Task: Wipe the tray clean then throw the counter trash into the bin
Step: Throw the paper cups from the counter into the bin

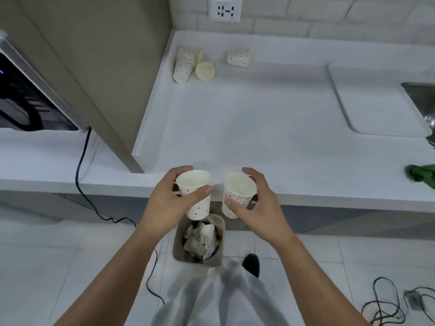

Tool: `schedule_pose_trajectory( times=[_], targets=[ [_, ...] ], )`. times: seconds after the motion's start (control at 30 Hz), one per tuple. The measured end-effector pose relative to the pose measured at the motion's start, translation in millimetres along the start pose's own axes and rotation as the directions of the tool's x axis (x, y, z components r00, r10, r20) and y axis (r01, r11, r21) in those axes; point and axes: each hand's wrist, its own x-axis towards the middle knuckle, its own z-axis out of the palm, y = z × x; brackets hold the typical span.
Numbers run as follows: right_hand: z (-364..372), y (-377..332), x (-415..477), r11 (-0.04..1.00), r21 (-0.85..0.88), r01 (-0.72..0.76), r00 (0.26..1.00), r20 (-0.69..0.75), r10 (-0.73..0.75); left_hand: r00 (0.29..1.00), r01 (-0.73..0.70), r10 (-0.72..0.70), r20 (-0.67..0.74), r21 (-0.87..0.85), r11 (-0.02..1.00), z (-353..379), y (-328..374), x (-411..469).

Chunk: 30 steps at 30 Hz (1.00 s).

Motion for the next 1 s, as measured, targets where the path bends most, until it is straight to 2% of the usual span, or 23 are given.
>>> schedule_pose_trajectory(
  times=[0.13, 0.3, 0.37, 0.43, 0.5, 0.6, 0.73, 0.83, 1.0],
  targets=[
    [29, 18, -13, 0.984, -0.179, 0.019, 0.998, 0.059, -0.009, 1.000, 0.006, -0.005, -0.024, 0.064, 0.998, -10, -30, -15],
    [58, 42, -7, 0.971, -0.237, 0.035, 0.992, 0.129, -0.005, 0.998, 0.061, -0.060, -0.007, 0.131, 0.989, -8, -67, -10],
    [69, 59, 2, 0.950, -0.308, -0.043, 0.978, 0.181, 0.103, 0.992, 0.110, -0.120, 0.030, 0.223, 0.969, -7, -80, -6],
    [76, 76, 6, 0.883, -0.438, -0.170, 0.922, 0.246, 0.299, 0.980, 0.154, -0.186, 0.064, 0.343, 0.927, -6, -94, -2],
    [77, 88, 9, 0.819, -0.542, -0.186, 0.896, 0.248, 0.368, 0.971, 0.187, -0.234, 0.055, 0.439, 0.879, -6, -101, -1],
    [70, 84, 10, 0.817, -0.569, -0.096, 0.946, 0.203, 0.252, 0.980, 0.153, -0.193, 0.038, 0.472, 0.868, -9, -97, 0],
    [55, 53, 15, 0.904, -0.427, -0.027, 0.982, 0.156, 0.103, 0.997, 0.062, -0.071, 0.010, 0.378, 0.924, -6, -72, 2],
    [42, 19, 25, 0.945, -0.326, 0.026, 0.997, 0.071, -0.003, 1.000, -0.012, 0.013, -0.001, 0.313, 0.950, -3, -39, 9],
    [17, -28, 55, 0.973, -0.214, 0.091, 0.993, -0.049, -0.104, 0.990, -0.118, 0.135, -0.035, 0.301, 0.946, -3, 11, 38]
  ],
)
